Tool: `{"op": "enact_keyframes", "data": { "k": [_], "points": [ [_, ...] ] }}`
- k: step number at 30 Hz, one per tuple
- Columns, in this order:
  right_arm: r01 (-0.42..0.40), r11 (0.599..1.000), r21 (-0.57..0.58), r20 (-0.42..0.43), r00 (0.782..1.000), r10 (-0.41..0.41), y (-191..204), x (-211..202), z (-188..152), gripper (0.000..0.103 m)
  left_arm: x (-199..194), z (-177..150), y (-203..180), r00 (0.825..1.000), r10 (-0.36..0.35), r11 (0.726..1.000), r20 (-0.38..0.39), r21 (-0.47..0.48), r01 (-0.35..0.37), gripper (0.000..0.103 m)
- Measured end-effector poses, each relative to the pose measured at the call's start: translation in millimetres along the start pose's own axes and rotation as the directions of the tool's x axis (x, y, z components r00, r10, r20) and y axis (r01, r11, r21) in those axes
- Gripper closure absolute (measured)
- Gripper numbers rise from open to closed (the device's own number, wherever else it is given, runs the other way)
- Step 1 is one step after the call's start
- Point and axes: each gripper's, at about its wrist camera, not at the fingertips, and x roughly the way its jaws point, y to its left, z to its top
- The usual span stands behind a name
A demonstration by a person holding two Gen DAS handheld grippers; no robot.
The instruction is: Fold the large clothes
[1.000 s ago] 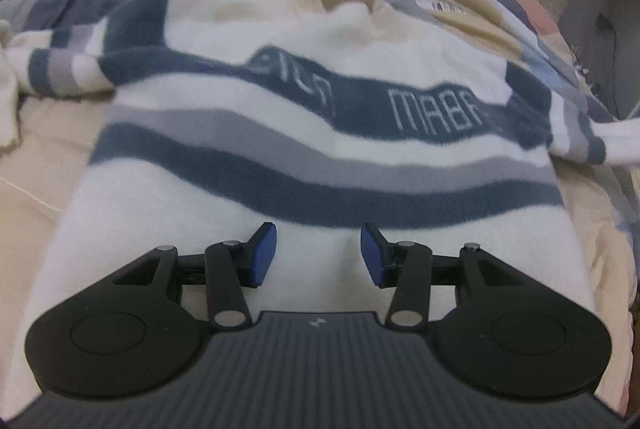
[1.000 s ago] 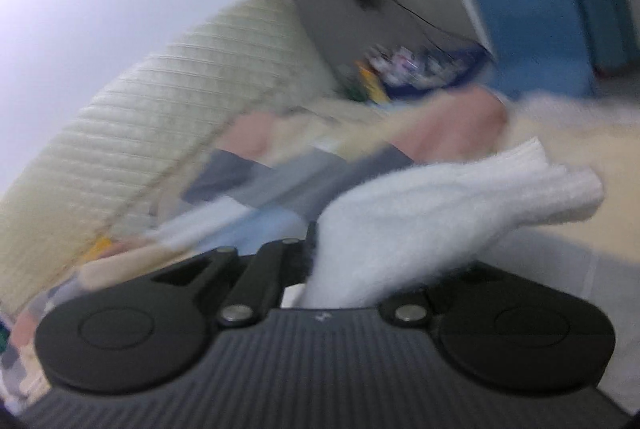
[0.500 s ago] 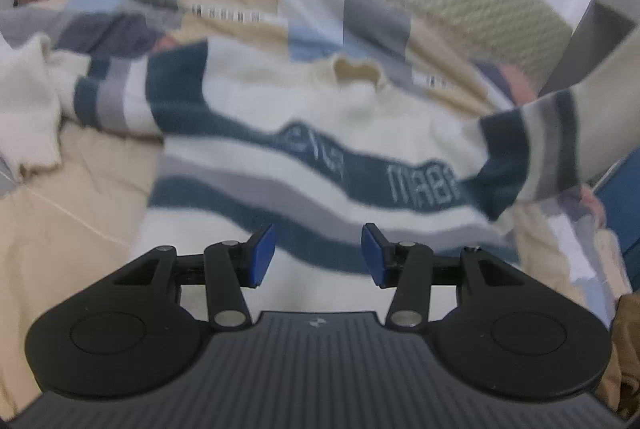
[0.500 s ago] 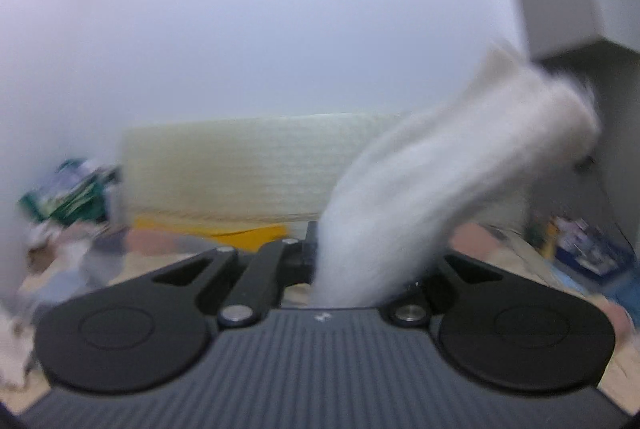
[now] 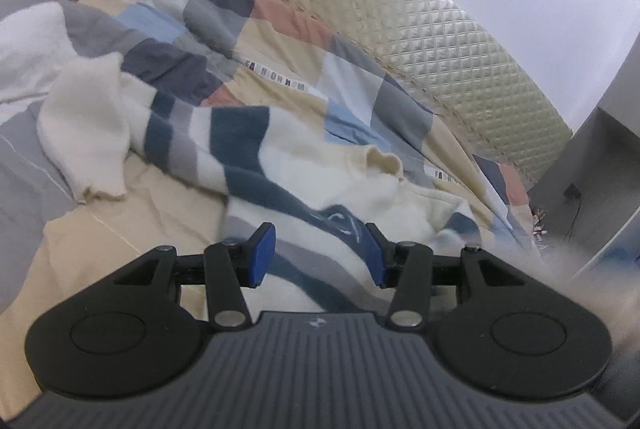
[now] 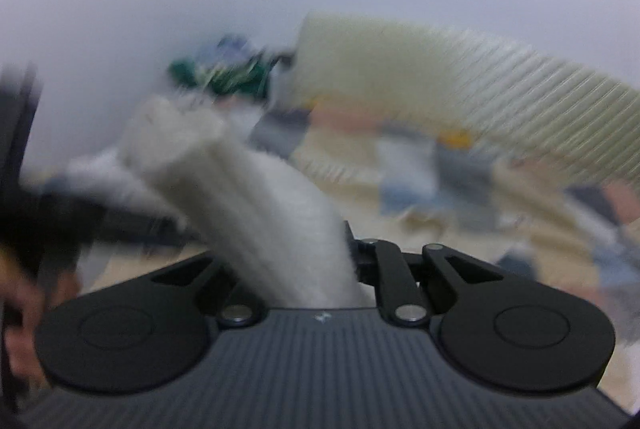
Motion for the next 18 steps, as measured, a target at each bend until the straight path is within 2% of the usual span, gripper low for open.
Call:
{"op": "enact_keyframes", "data": {
  "k": [3, 6, 7, 8, 10, 12, 15, 18],
  "points": [
    [-0.043, 0.999, -0.009, -0.11, 0.993, 0.042, 23, 21, -32, 0.09, -1, 2, 10, 1.0, -0.017, 0.999, -0.007, -0.033, 0.017, 0.05],
    [-0.077, 0.997, 0.0, -0.217, 0.973, 0.075, 32, 33, -52, 0.088, -2, 1, 11, 1.0, -0.027, 0.999, -0.016, -0.032, 0.027, 0.05],
    [-0.094, 0.995, 0.016, -0.252, 0.963, 0.095, 36, 37, -55, 0.078, -2, 0, 10, 0.999, -0.034, 0.999, -0.023, -0.028, 0.033, 0.05],
    [-0.113, 0.993, 0.041, -0.283, 0.952, 0.12, 34, 39, -57, 0.072, -1, -1, 8, 0.999, -0.037, 0.999, -0.03, -0.019, 0.036, 0.05],
    [-0.139, 0.987, 0.078, -0.303, 0.94, 0.157, 40, 38, -62, 0.052, -1, -4, 4, 0.999, -0.037, 0.999, -0.04, 0.002, 0.037, 0.05],
    [-0.172, 0.981, 0.084, -0.323, 0.927, 0.19, 33, 33, -58, 0.045, 2, -6, -1, 0.998, -0.044, 0.999, -0.054, 0.017, 0.045, 0.05],
    [-0.211, 0.975, 0.072, -0.366, 0.904, 0.223, 25, 10, -56, 0.044, 4, -13, -10, 0.996, -0.051, 0.997, -0.079, 0.049, 0.055, 0.05],
    [-0.222, 0.974, 0.046, -0.372, 0.901, 0.222, 16, -17, -60, 0.044, 7, -22, -23, 0.992, -0.055, 0.993, -0.112, 0.096, 0.066, 0.05]
  ]
}}
